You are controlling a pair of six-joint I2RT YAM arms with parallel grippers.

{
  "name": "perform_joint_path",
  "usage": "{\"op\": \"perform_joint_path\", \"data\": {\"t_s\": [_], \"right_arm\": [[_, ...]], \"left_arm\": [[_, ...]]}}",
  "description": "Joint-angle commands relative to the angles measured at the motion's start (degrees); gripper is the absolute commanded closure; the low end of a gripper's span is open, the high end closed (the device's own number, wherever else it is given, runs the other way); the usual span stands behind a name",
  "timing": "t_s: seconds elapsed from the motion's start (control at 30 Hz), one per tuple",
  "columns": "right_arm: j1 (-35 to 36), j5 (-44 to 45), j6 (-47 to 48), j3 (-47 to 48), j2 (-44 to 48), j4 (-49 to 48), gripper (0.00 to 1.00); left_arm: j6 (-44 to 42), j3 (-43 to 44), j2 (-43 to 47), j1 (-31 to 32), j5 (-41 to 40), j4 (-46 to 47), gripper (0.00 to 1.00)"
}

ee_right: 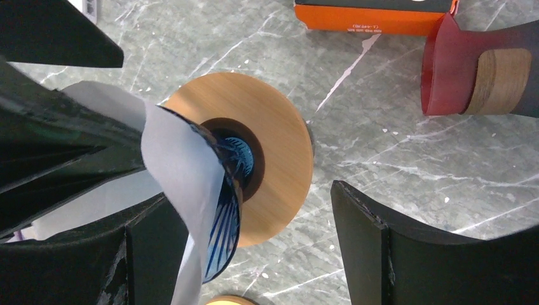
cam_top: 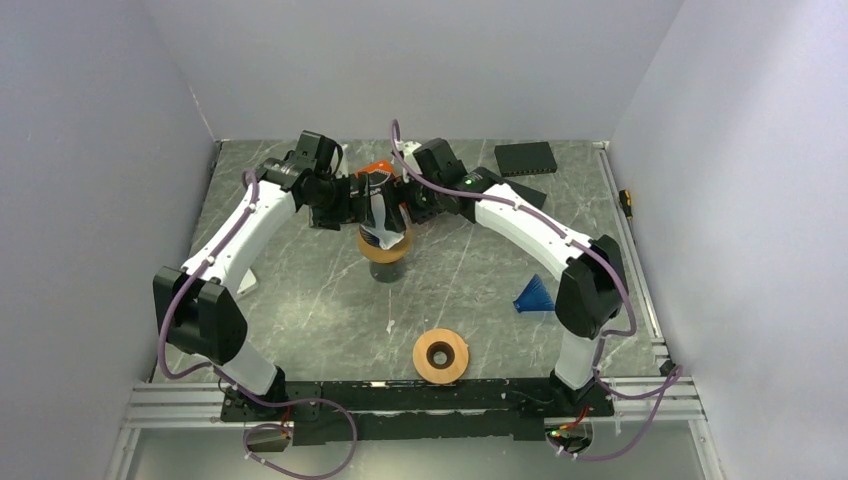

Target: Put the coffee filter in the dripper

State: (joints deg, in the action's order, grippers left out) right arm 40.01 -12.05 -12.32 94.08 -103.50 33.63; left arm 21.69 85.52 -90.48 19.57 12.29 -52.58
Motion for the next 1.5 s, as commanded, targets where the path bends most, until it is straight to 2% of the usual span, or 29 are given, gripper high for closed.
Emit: {"op": "perform_joint_path", "data": {"t_s": [0.0, 0.33, 0.53, 0.93, 1.27, 1.47], "right_arm": [[-0.03, 1.01, 0.17, 2.40, -1.09, -2.95, 0.18], [1.29, 6.91, 1.69, 1.26, -4.07, -5.13, 0.19], [2.51, 10.18, 3.17, 0.87, -5.03, -4.45, 0.19], [2.62, 9.58, 3.77, 0.85, -2.81, -3.80, 0.19], [2.18, 6.73, 4.88, -0.47, -0.55, -2.88, 0.19], [1.70, 4.24, 3.05, -1.29, -0.03, -4.07, 0.19]], "left_arm": [[-0.71, -0.55, 0.62, -0.15, 2.36, 1.57, 0.10], [-0.71, -1.11, 0.36, -0.15, 2.69, 1.95, 0.10], [-1.77, -1.11, -0.28, -0.15, -0.47, 0.40, 0.10], [-3.03, -0.93, -0.31, -0.19, -3.15, -0.48, 0.11], [-8.76, -1.07, 0.71, -0.39, -5.77, -1.52, 0.13], [-8.16, -1.15, 0.24, -0.74, -3.38, -0.79, 0.12]]}}
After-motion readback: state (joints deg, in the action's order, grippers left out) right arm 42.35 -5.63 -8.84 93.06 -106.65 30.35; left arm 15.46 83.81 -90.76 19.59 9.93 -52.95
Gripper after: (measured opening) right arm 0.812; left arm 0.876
